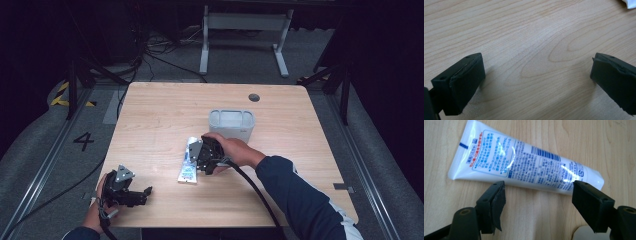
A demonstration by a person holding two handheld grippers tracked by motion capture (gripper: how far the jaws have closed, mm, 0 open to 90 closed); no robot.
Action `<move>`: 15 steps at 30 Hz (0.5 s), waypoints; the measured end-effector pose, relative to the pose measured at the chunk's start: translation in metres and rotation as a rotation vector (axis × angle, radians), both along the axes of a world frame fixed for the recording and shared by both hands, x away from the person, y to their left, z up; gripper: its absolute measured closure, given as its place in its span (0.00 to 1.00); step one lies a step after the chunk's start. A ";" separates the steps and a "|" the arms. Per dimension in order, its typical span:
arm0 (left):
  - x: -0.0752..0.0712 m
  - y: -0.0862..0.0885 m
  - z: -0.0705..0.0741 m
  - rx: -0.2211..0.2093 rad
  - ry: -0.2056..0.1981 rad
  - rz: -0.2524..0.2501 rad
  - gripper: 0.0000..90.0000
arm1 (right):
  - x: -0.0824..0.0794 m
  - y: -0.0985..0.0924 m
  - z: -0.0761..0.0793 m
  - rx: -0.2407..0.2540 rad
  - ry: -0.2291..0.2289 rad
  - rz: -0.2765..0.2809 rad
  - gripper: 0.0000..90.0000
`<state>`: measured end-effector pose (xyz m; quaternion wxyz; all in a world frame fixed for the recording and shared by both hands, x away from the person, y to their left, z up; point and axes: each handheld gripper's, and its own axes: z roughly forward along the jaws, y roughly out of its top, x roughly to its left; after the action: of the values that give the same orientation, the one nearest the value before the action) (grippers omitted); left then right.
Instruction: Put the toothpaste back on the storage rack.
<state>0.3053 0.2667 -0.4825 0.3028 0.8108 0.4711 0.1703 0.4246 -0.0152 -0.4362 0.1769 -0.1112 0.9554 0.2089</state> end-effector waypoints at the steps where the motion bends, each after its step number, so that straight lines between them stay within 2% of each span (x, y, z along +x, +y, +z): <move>1: 0.000 0.000 0.000 -0.004 -0.003 0.001 0.00 | 0.000 0.001 0.000 0.004 0.000 0.003 0.31; 8: 0.000 0.000 0.000 -0.006 0.000 0.001 0.00 | -0.001 0.013 0.002 -0.008 -0.014 0.042 0.27; 11: 0.000 0.000 0.000 -0.006 0.000 0.001 0.00 | -0.001 0.016 0.003 -0.018 -0.003 0.055 0.27; 12: 0.000 0.000 0.000 -0.006 0.000 0.000 0.00 | -0.001 0.017 0.003 -0.040 -0.007 0.064 0.28; 13: 0.000 0.000 0.000 -0.006 0.000 -0.001 0.00 | -0.002 0.016 0.005 -0.073 -0.040 0.063 0.31; 14: 0.000 0.000 0.000 -0.006 0.000 -0.001 0.00 | -0.001 0.014 0.007 -0.088 -0.073 0.064 0.29; 15: 0.000 0.000 0.000 -0.007 -0.001 0.000 0.00 | 0.001 0.012 0.011 -0.088 -0.080 0.055 0.27</move>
<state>0.3050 0.2666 -0.4829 0.3057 0.8098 0.4714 0.1689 0.4255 -0.0034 -0.4251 0.2038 -0.1535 0.9524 0.1670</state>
